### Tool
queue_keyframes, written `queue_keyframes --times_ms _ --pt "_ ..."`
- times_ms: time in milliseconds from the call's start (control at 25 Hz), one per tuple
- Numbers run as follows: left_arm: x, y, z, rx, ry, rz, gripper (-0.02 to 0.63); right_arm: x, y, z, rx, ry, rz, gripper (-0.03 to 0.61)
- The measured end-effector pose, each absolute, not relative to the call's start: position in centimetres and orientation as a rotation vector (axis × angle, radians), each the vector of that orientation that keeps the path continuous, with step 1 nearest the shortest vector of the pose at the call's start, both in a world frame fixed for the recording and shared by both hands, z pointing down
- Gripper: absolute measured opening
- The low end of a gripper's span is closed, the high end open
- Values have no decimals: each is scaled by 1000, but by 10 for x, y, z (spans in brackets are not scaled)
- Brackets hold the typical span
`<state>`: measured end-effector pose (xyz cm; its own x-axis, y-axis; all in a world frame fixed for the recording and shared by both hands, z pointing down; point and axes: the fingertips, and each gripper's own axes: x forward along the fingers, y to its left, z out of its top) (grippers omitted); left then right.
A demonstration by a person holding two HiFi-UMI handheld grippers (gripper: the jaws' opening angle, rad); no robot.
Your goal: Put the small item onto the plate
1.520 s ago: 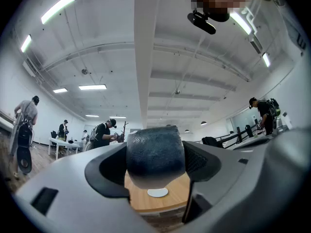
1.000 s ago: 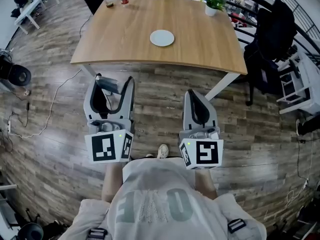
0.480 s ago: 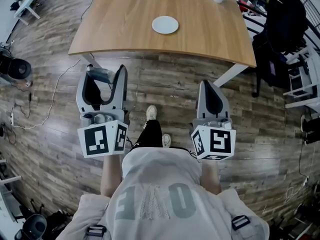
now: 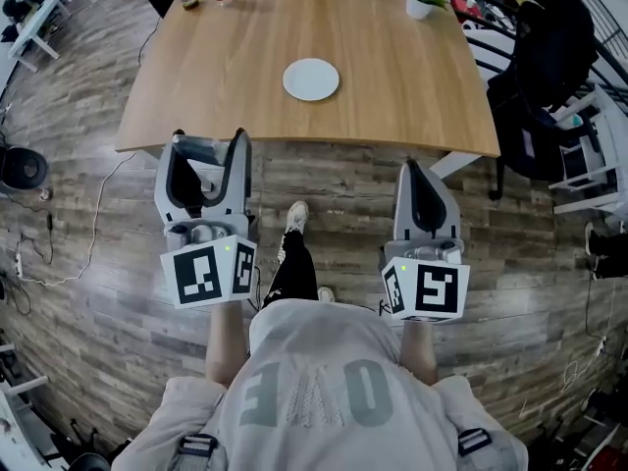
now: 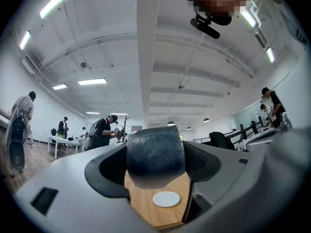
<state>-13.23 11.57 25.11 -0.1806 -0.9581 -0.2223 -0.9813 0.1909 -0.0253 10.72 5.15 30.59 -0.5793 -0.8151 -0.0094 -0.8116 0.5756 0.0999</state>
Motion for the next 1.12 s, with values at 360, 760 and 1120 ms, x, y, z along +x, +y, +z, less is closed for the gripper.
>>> queue_keyframes --times_ms 360,760,1120 --pt "-187 15 262 -1921 2300 143 328 39 -43 305 1351 -2730 -110 17" --pt "-272 -86 239 -1886 2289 138 328 -58 -142 277 1298 -2749 -181 17" --pt "-306 -170 236 -1959 2230 140 328 -99 -209 278 1321 -2724 -178 17"
